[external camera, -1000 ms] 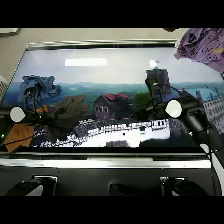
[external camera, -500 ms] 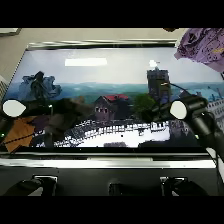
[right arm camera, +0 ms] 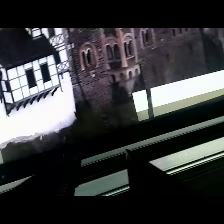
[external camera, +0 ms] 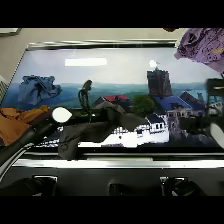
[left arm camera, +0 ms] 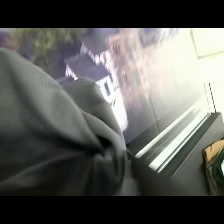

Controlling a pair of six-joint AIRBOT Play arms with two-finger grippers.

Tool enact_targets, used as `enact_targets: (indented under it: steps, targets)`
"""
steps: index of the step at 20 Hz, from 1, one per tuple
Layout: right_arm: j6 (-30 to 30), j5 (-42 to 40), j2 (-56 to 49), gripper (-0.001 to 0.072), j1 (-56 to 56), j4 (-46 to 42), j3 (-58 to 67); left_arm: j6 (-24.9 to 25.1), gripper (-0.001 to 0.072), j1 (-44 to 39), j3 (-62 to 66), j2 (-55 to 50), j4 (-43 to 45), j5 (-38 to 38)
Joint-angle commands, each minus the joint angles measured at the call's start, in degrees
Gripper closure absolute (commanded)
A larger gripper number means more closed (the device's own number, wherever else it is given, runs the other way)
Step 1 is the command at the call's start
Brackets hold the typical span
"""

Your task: Fold the clothes and pants, and hang the long-sleeved shirts on hangers.

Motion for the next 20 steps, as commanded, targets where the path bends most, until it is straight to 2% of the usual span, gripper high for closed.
enact_targets:
  steps: [1,4,6,7,8,9,11,12,14,15,16,20]
  targets:
    - [6.3,2.0,4.0,0.0326,0.0,-3.9,-0.1,0.7,0.0037,2.5,0.1,-1.6,-0.9,-4.5]
    - [12.0,-0.6,2.2,0.0322,0.0,-1.2,-1.0,0.7,0.0039,14.7,0.1,4.2,6.0,-16.7]
    - [13.0,-1.6,-1.9,0.0225,-2.6,3.0,-1.1,0.6,0.0039,23.8,0.1,8.6,10.7,-23.1]
    - [11.7,-3.1,-4.4,0.0224,-6.8,8.8,-1.1,0.7,0.0039,28.5,0.1,10.6,11.8,-25.4]
    - [8.5,-6.3,-7.3,0.0224,-13.4,18.8,-1.1,0.7,0.0039,32.7,0.1,12.2,11.9,-27.2]
    - [2.8,-11.0,-10.5,0.0224,-21.2,31.8,-1.2,0.7,0.0039,36.8,0.1,13.7,11.9,-28.5]
    - [-11.9,-18.3,-16.8,0.0223,-33.6,55.5,-2.1,0.7,0.004,42.9,0.1,15.8,11.9,-29.4]
    - [-19.6,-20.3,-20.3,0.0219,-37.7,61.9,-2.4,0.7,0.004,45.2,0.1,16.3,11.9,-29.5]
    - [-27.7,-20.6,-25.4,0.0219,-40.2,64.4,-3.1,0.7,0.004,48.3,0.1,16.4,11.9,-29.6]
    - [-31.2,-20.9,-27.4,0.0196,-39.8,64.6,-4.0,0.7,0.004,49.4,0.1,16.3,11.9,-29.6]
    - [-33.5,-21.7,-29.4,0.0118,-39.5,65.1,-4.8,0.7,0.004,50.2,0.1,16.3,11.9,-29.5]
    - [-42.6,-22.6,-40.3,0.0116,-39.2,74.2,-5.5,0.7,0.004,51.1,0.0,16.3,11.9,-29.4]
